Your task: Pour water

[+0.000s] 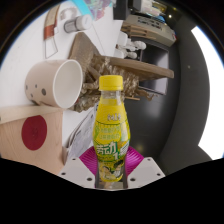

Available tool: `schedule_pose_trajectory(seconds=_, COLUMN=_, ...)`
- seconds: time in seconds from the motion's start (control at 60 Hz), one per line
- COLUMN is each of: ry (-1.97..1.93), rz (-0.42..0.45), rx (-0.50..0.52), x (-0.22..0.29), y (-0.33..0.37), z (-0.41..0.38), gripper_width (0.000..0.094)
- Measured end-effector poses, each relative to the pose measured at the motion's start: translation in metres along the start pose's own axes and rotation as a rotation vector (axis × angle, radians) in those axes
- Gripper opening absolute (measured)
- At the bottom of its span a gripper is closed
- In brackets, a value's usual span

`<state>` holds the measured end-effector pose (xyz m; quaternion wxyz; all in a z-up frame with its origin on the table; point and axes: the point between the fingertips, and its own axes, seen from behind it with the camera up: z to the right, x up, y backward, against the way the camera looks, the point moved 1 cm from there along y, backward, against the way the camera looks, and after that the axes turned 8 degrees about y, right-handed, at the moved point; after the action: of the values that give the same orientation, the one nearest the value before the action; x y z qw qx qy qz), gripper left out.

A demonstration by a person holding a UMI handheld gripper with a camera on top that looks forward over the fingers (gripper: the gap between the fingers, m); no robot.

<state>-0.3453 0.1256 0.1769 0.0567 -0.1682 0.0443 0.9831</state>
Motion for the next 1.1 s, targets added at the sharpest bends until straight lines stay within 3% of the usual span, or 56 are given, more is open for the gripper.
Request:
schedule_pose_trajectory(seconds=0.35, ry=-1.147, rz=-0.006, rx=0.348, x=-0.004, y=0.03, z=-0.023, gripper_width=0.0317)
schedule_pose_trajectory(seconds=0.55, ry=-1.445, rz=0.052, rx=0.477, x=0.026, y=0.038, z=-0.071, gripper_width=0.0317)
schedule_pose_trajectory(seconds=0.783, ry=-1.614, rz=0.094, rx=0.513, x=0.056, y=0.043, z=-0.105, gripper_width=0.033)
schedule_pose_trajectory(seconds=0.85, ry=-1.641, rz=0.11, rx=0.473, x=0.052, y=0.043, z=-0.103, gripper_width=0.0343)
schedule_pose_trajectory(seconds=1.0, ry=-1.721, rz=0.097, rx=0.485, x=0.046, y=0.044, z=-0.107, gripper_width=0.0493)
schedule_pose_trajectory(seconds=1.033, ry=-1.733, rz=0.077, rx=0.511, x=0.045, y=0.046, z=-0.111, gripper_width=0.06)
schedule_pose_trajectory(seconds=1.083, ry=-1.755, rz=0.051, rx=0.527, x=0.042, y=0.051, z=-0.112, gripper_width=0.084)
schedule_pose_trajectory(seconds=1.1, ry=-1.76, rz=0.044, rx=0.529, x=0.039, y=0.052, z=-0.111, gripper_width=0.0874)
